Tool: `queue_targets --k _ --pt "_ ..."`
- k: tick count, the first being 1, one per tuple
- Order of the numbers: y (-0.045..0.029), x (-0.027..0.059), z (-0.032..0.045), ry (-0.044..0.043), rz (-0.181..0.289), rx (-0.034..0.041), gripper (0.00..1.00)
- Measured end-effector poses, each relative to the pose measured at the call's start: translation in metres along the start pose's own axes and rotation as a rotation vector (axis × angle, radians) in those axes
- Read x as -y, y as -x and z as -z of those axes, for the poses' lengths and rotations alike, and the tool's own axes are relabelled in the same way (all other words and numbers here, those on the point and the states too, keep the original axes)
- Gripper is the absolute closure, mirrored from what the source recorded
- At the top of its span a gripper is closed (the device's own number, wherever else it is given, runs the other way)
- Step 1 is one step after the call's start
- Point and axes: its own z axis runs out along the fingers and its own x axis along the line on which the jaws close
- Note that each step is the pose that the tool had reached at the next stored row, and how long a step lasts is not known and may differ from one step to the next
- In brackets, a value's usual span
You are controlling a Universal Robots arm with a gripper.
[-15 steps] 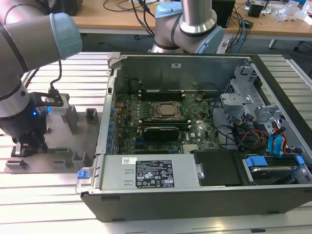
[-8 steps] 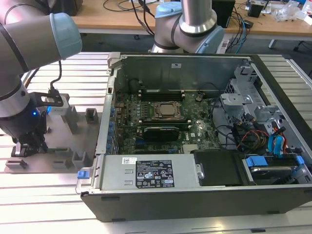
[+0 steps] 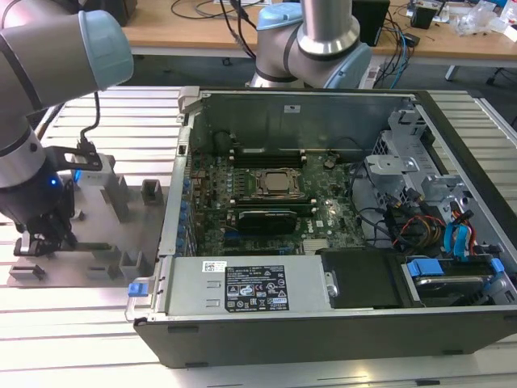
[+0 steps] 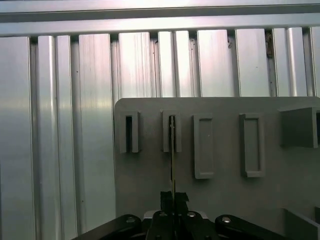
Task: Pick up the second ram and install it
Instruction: 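Pick up the second ram and move it above second insertion slot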
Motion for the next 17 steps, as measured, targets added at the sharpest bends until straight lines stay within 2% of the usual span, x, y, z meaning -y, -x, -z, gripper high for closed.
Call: queue_targets --k 5,9,15,17 --pt "0.0003 -0.0005 0.0113 0.0000 0.000 0.0000 0.87" --pt "0.0004 -0.0008 0.0174 0.0001 0.000 0.0000 0.87" --pt "0.0009 -0.0018 0.0397 0.0000 0.000 0.0000 0.87" --pt "0.0010 -0.0020 0.0439 0.0001 0.000 -0.0001 0.87"
